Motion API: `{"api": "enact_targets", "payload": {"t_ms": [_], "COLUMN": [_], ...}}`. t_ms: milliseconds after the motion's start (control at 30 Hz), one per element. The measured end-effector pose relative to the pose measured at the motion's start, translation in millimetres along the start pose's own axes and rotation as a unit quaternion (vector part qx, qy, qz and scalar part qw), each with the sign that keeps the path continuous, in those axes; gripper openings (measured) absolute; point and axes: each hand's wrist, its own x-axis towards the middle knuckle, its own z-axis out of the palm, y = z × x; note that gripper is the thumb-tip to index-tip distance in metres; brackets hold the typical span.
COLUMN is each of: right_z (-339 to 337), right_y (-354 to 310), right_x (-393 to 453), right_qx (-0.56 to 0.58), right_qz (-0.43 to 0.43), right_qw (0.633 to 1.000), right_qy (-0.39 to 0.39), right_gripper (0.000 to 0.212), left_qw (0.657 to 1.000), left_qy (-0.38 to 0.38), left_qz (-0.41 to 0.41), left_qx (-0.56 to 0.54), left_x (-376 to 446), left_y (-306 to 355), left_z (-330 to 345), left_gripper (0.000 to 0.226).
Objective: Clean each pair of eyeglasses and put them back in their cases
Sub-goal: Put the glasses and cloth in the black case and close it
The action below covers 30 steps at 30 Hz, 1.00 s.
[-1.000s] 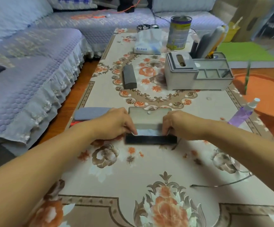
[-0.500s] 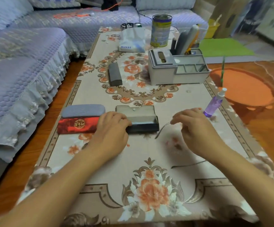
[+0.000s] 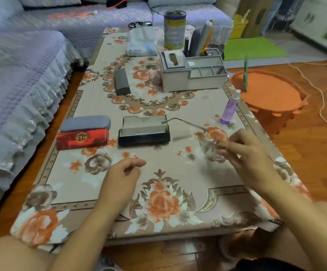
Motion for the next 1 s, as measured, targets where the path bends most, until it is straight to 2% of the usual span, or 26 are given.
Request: {"api": "enact_targets", "payload": {"t_ms": [100,233,300,400,500,633,700,800,900,1000], "right_z": [-9.7,-8.0,-3.3,2.8,6.8,8.9,8.2,11.2,13.3,15.5], "right_y": [-32.0,-61.4,-73.3,-85.0,-89.3,-91.5,-94.3,-97.3,-98.8,-92.0], "right_x": [11.9,4.9,-3.2,-12.0,-15.8,-18.1,-18.1,-18.4,-18.5,-21.5], "right_qx": [0.196,0.404,0.425,0.448,0.460,0.446,0.454,0.467,0.520,0.571], "right_qz": [0.157,0.258,0.283,0.295,0.306,0.297,0.286,0.275,0.280,0.266], "right_qw": [0.968,0.878,0.860,0.844,0.833,0.845,0.844,0.839,0.805,0.776], "right_qy": [0.026,0.008,-0.013,-0.015,-0.009,0.000,0.015,0.043,0.059,0.011], "right_gripper": [0.017,0.019,0.025,0.025,0.024,0.019,0.023,0.030,0.011,0.049], "left_qw": [0.998,0.988,0.979,0.959,0.948,0.954,0.966,0.986,0.988,0.985], "left_qy": [0.009,-0.010,0.000,0.060,0.100,0.107,0.104,0.051,-0.025,-0.041], "left_qz": [0.006,-0.007,0.003,0.026,0.049,0.073,0.086,0.127,0.150,0.169], "left_qx": [-0.065,-0.156,-0.202,-0.277,-0.299,-0.270,-0.222,-0.090,-0.021,-0.009], "left_x": [-11.1,-24.2,-33.6,-46.7,-53.2,-57.6,-59.3,-61.9,-63.1,-60.8], "left_y": [0.2,4.1,8.7,14.6,16.0,15.7,16.8,17.7,21.2,25.7], "left_z": [-7.4,-3.4,0.2,-0.2,-1.8,-4.4,-9.8,-18.9,-29.3,-40.2], "left_gripper": [0.026,0.031,0.029,0.028,0.036,0.040,0.040,0.043,0.044,0.039]}}
